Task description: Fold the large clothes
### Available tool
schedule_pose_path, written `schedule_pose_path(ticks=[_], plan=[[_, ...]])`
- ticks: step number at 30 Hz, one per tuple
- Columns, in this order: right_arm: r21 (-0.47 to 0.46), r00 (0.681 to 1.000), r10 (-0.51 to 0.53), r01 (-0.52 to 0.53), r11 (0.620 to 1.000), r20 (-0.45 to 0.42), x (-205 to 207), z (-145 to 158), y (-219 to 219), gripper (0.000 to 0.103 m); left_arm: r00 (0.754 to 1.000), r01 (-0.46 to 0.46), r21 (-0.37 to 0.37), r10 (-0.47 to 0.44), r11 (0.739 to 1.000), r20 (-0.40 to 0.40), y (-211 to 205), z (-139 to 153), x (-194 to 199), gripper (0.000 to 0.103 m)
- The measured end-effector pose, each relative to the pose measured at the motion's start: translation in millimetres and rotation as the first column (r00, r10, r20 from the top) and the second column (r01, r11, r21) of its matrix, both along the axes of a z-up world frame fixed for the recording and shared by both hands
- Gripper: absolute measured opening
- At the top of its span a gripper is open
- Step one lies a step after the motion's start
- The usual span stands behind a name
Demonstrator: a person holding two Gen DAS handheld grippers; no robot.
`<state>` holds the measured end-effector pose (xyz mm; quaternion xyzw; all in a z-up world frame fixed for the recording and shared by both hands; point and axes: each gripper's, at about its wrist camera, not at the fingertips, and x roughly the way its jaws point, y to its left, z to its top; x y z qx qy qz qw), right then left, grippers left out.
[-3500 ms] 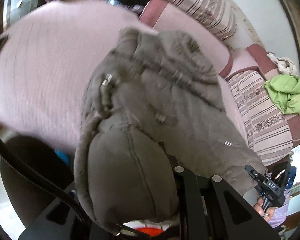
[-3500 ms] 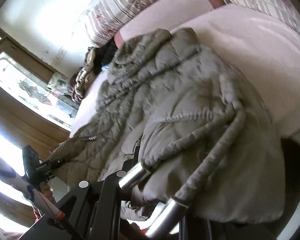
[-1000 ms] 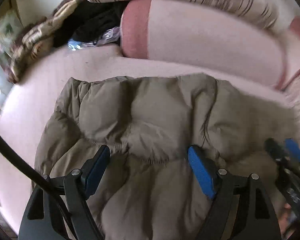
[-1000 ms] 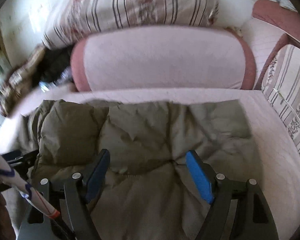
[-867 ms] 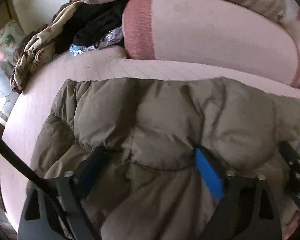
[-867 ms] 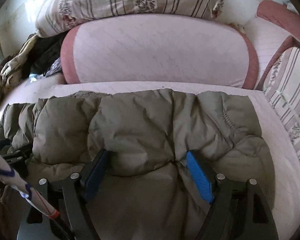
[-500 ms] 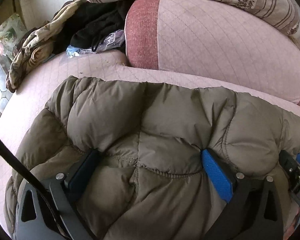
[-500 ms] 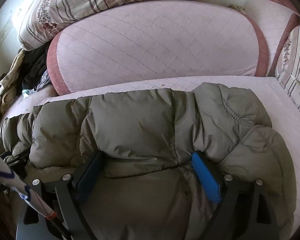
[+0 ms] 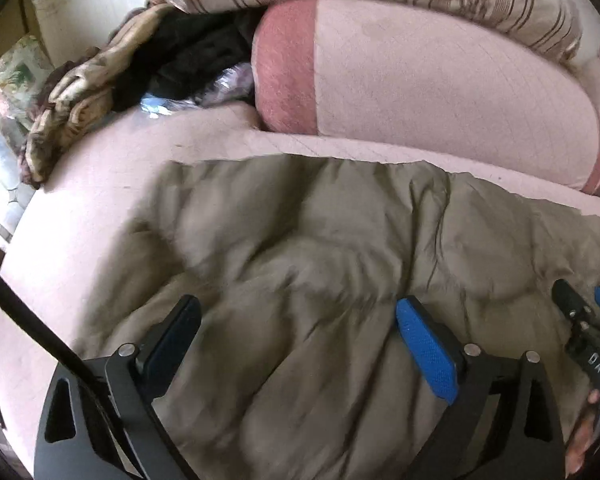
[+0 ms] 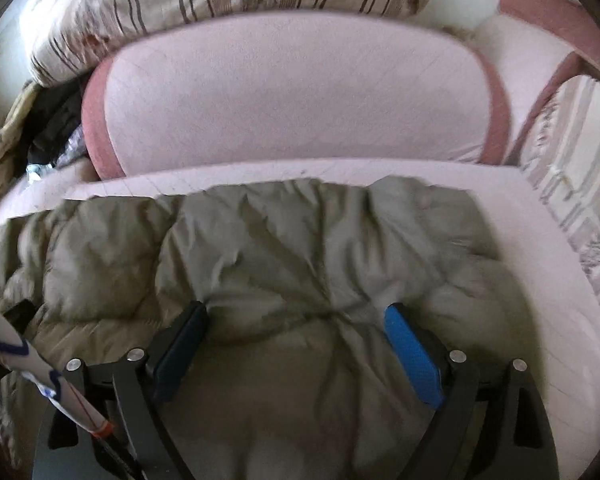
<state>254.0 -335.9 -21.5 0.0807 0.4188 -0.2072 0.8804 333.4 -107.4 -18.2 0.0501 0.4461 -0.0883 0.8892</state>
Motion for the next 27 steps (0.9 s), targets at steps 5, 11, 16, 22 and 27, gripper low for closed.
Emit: schedule_pose_path(ticks=[5, 11, 16, 22, 27], plan=[[0.027, 0.999, -0.003, 0.002, 1.000, 0.046, -53.6, 17.3, 4.4, 0.093, 0.996, -0.031, 0.034, 0.028, 0.999, 0.083, 51.7, 13.4, -36.8, 0.098], [0.055, 0.998, -0.049, 0.047, 0.997, 0.034, -85.2, -3.8, -20.6, 0.092, 0.997, -0.047, 0.018, 0.046, 0.999, 0.060, 94.9, -20.4, -39.0, 0.099], [0.105, 0.998, -0.055, 0.050, 0.993, 0.042, -80.2, -23.9, -30.3, 0.097, 0.994, -0.039, 0.020, 0.036, 0.999, 0.102, 89.8, -36.3, -39.4, 0.102], [0.109, 0.996, -0.060, 0.053, 0.993, 0.067, -71.7, -38.3, -32.7, 0.101, 0.992, -0.041, -0.046, 0.046, 0.998, 0.114, 92.0, -49.4, -32.6, 0.103], [0.105, 0.995, -0.060, 0.052, 0.993, 0.075, -71.4, -40.5, -33.4, 0.101, 0.990, -0.046, -0.033, 0.049, 0.998, 0.133, 89.5, -49.9, -34.2, 0.103]])
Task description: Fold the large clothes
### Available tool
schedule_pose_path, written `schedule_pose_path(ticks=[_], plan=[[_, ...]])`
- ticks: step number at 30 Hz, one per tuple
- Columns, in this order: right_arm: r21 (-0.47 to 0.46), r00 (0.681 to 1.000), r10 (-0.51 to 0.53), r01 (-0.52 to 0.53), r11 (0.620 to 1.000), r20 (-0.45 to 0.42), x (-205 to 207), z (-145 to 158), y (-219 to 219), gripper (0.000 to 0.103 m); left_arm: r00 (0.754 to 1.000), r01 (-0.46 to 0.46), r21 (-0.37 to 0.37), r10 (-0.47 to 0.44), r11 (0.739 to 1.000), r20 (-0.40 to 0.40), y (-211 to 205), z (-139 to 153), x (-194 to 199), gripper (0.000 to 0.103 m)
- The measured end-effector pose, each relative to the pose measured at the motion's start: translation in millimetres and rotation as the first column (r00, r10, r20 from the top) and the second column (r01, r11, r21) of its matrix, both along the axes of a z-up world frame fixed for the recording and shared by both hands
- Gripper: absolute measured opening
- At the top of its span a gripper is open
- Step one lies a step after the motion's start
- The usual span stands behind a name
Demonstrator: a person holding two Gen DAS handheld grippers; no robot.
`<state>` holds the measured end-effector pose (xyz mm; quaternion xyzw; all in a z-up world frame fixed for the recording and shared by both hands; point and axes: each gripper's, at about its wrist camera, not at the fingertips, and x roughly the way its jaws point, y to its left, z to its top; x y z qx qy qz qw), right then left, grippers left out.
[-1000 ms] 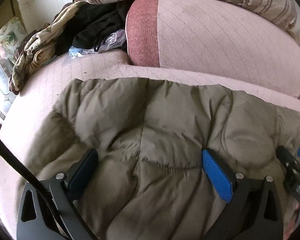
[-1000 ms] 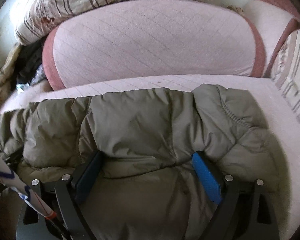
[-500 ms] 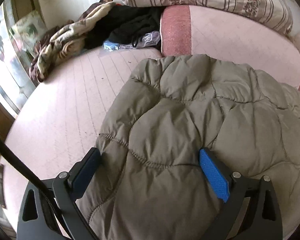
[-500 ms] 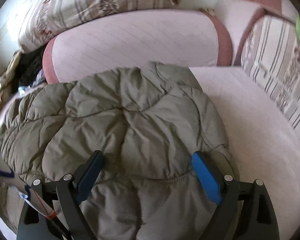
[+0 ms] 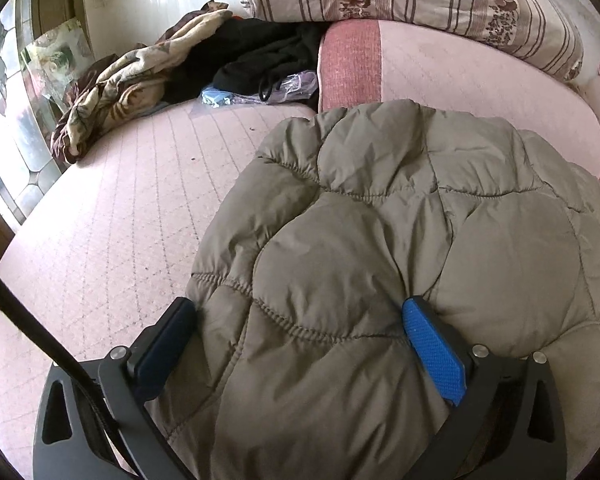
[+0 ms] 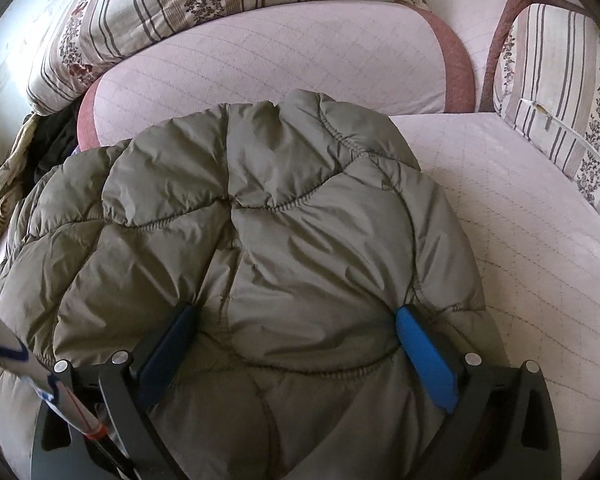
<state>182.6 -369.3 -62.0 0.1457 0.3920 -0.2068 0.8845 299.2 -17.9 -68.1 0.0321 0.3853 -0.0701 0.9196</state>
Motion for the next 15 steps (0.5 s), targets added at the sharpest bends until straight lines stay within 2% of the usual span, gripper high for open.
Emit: schedule_pose_path(ticks=[4, 6, 8, 11, 15], plan=[[-0.031, 1.000, -0.008, 0.008, 0.999, -0.013, 0.6, 2.4, 4.4, 0.101, 1.000, -0.009, 0.018, 0.009, 1.000, -0.019, -0.1, 4.6, -0.7, 0.103], [-0.047, 0.998, -0.021, 0.018, 0.999, -0.057, 4.1, 8.4, 6.8, 0.101, 0.998, -0.016, 0.021, 0.017, 1.000, -0.059, 2.6, 13.2, -2.7, 0.102], [-0.066, 0.994, -0.051, 0.045, 0.997, -0.095, 5.7, 22.6, 11.7, 0.100, 0.996, -0.017, -0.028, 0.014, 0.999, -0.083, 11.1, 26.4, -14.7, 0.100], [-0.054, 0.998, -0.050, 0.048, 0.997, -0.037, -2.0, 51.0, 27.0, 0.099, 0.998, -0.012, -0.071, 0.007, 0.997, -0.068, 25.6, 42.5, -45.8, 0.100], [-0.084, 1.000, 0.030, -0.030, 0.996, -0.007, 16.5, 75.4, 64.1, 0.094, 0.998, -0.003, -0.075, -0.002, 0.997, -0.067, 39.8, 43.9, -76.9, 0.100]])
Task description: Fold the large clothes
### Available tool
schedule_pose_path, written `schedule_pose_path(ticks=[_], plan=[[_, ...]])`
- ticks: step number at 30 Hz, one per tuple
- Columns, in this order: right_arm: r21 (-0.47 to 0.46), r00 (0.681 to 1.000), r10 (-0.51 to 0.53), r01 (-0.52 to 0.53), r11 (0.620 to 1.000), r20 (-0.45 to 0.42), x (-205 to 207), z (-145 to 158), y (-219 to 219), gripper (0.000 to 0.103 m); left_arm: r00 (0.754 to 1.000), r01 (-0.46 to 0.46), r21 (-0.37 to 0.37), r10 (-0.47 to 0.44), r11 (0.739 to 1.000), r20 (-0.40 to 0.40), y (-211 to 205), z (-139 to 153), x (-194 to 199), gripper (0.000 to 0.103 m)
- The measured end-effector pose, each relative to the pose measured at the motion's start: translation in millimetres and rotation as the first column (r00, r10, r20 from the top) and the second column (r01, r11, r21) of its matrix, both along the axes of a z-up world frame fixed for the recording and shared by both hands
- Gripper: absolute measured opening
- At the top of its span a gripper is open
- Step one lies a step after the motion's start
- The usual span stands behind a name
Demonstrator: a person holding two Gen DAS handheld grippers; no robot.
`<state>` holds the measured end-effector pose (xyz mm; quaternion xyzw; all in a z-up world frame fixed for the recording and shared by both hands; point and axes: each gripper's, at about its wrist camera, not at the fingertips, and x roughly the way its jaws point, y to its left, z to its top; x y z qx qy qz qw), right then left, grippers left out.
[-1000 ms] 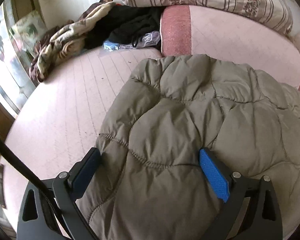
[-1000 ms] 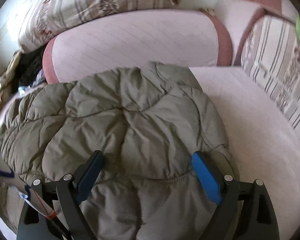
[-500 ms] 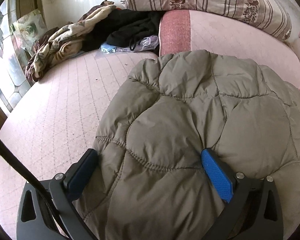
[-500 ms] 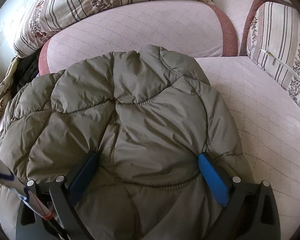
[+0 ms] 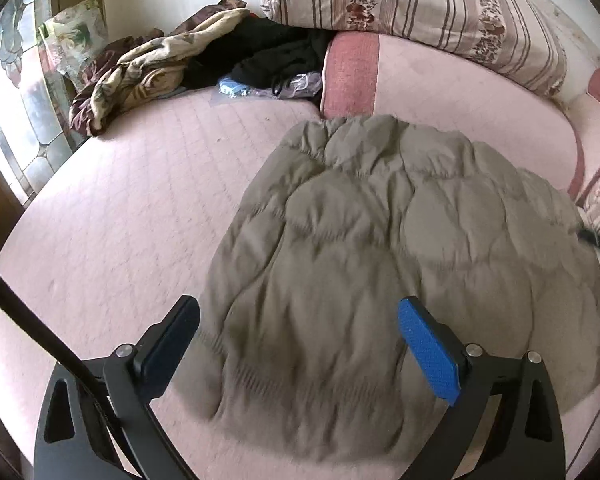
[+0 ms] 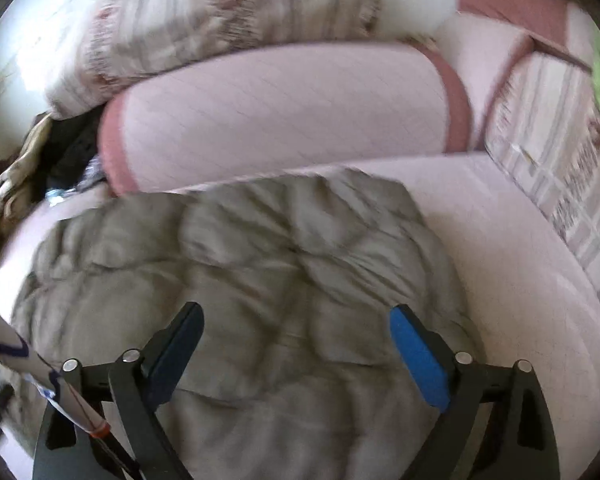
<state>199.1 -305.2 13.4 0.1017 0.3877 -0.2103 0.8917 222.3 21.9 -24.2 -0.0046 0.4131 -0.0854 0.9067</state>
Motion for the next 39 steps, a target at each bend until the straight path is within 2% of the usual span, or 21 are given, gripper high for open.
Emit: schedule_pose_path(ticks=[3, 6, 10, 12, 15, 18, 20, 22, 24, 26, 29, 31, 34, 37, 39], plan=[[-0.028, 0.997, 0.076, -0.076, 0.997, -0.014, 30.8, 1.5, 30.4, 0.090, 1.000, -0.005, -0.020, 0.005, 1.000, -0.013, 11.7, -8.6, -10.9, 0.100], [-0.044, 0.991, 0.123, -0.125, 0.991, -0.050, 78.7, -7.2, 56.3, 0.087, 0.999, -0.010, -0.045, 0.008, 0.999, -0.036, 20.1, -14.5, -8.0, 0.100], [-0.010, 0.991, 0.100, -0.102, 0.995, -0.092, 133.0, -32.5, 63.9, 0.087, 1.000, 0.002, -0.063, -0.004, 0.998, -0.029, 27.3, -14.7, 1.8, 0.100], [0.022, 0.987, 0.070, -0.068, 0.997, -0.144, 153.6, -57.0, 61.5, 0.091, 1.000, 0.001, -0.059, -0.003, 0.998, -0.026, 28.9, -15.4, 5.6, 0.100], [-0.032, 0.983, 0.060, -0.067, 0.997, -0.174, 163.1, -78.8, 64.3, 0.096, 0.999, 0.013, -0.083, -0.016, 0.996, -0.037, 31.2, -15.9, 9.3, 0.100], [-0.039, 0.983, 0.060, -0.068, 0.997, -0.175, 163.5, -78.6, 64.8, 0.096, 0.999, 0.014, -0.087, -0.017, 0.996, -0.042, 32.2, -16.0, 9.1, 0.100], [-0.069, 0.983, 0.042, -0.056, 0.996, -0.180, 161.2, -67.5, 68.1, 0.095, 0.999, 0.013, -0.082, -0.016, 0.997, -0.042, 31.9, -15.5, 7.7, 0.100], [-0.097, 0.990, 0.043, -0.056, 0.994, -0.131, 151.2, -47.8, 77.7, 0.092, 0.999, 0.013, -0.084, -0.016, 0.996, -0.042, 32.6, -15.0, 6.5, 0.100], [-0.113, 0.992, 0.103, -0.111, 0.987, -0.080, 146.0, -29.2, 97.4, 0.092, 0.999, 0.012, -0.093, -0.016, 0.996, -0.045, 33.5, -14.8, 5.6, 0.100], [-0.114, 0.986, 0.151, -0.159, 0.981, -0.073, 147.7, -24.5, 114.8, 0.092, 0.999, 0.010, -0.097, -0.015, 0.995, -0.047, 33.5, -15.6, 5.7, 0.100], [-0.096, 0.971, 0.216, -0.226, 0.969, -0.106, 159.3, -37.0, 144.8, 0.092, 0.999, 0.010, -0.099, -0.015, 0.995, -0.049, 35.3, -16.6, 7.0, 0.100], [-0.095, 0.958, 0.229, -0.247, 0.964, -0.173, 170.8, -58.8, 157.9, 0.092, 0.999, 0.008, -0.097, -0.013, 0.995, -0.049, 35.4, -16.6, 8.2, 0.100], [-0.181, 0.936, 0.210, -0.267, 0.947, -0.283, 183.1, -90.2, 171.9, 0.096, 0.998, 0.008, -0.102, -0.014, 0.995, -0.058, 34.7, -18.2, 10.9, 0.100], [-0.206, 0.935, 0.200, -0.266, 0.942, -0.292, 183.5, -84.0, 174.4, 0.095, 0.998, 0.010, -0.097, -0.016, 0.995, -0.063, 34.1, -18.3, 12.3, 0.100], [-0.177, 0.950, 0.208, -0.252, 0.951, -0.233, 171.5, -64.6, 166.4, 0.095, 0.998, 0.004, -0.101, -0.010, 0.995, -0.057, 35.8, -15.4, 10.9, 0.100]])
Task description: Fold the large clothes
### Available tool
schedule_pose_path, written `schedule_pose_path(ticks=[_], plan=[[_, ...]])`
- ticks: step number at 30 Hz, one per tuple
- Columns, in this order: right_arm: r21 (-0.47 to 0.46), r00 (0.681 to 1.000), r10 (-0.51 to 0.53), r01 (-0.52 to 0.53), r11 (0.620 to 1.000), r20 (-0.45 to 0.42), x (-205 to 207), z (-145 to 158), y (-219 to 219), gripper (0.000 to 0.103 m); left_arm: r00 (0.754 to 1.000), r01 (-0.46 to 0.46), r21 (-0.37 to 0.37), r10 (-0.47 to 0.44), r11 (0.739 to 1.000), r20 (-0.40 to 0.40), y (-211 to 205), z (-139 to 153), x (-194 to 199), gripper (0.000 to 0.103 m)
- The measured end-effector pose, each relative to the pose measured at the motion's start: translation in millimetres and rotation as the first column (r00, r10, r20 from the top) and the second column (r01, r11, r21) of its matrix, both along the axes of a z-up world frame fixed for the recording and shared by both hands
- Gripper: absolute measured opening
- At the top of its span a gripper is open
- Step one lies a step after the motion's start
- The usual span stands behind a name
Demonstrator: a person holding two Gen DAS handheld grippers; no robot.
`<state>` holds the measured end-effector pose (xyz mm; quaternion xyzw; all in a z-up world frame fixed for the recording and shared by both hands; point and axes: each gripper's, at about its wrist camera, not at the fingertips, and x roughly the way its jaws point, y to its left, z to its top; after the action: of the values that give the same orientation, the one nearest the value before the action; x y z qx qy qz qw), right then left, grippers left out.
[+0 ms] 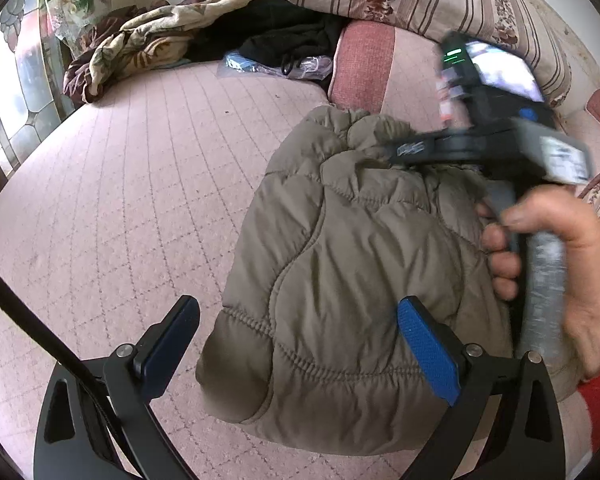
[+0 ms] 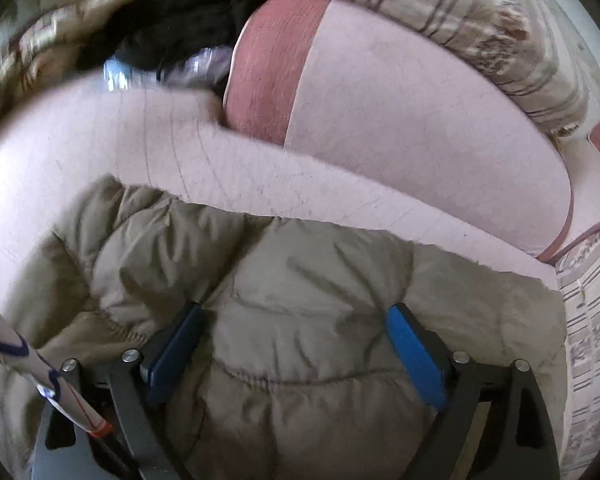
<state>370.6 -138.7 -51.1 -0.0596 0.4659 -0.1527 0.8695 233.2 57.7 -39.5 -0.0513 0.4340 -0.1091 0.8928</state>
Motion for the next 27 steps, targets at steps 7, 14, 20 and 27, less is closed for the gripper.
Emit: schedule_pose_path(ticks=[7, 14, 20, 27], plan=[[0.078, 0.983, -0.106, 0.095, 0.992, 0.153, -77.5, 53.5, -76.0, 0.089, 0.998, -0.040, -0.040, 0.042, 0.998, 0.048, 12.7, 16.8, -7.8, 0.100], [0.194, 0.924, -0.382, 0.370, 0.909, 0.028, -124.9, 12.8, -203.4, 0.056, 0.999, -0.030, 0.046, 0.032, 0.998, -0.025, -2.5, -0.6, 3.6, 0.100], [0.204, 0.929, -0.367, 0.350, 0.914, 0.047, -137.5, 34.2, -220.6, 0.058, 0.999, -0.039, 0.047, 0.039, 0.998, -0.009, -3.6, 2.5, 2.5, 0.100], [0.174, 0.869, -0.492, 0.478, 0.861, 0.046, -178.3, 27.5, -279.8, 0.058, 0.996, -0.093, 0.004, 0.093, 0.996, -0.002, 13.4, 6.2, 8.4, 0.100]])
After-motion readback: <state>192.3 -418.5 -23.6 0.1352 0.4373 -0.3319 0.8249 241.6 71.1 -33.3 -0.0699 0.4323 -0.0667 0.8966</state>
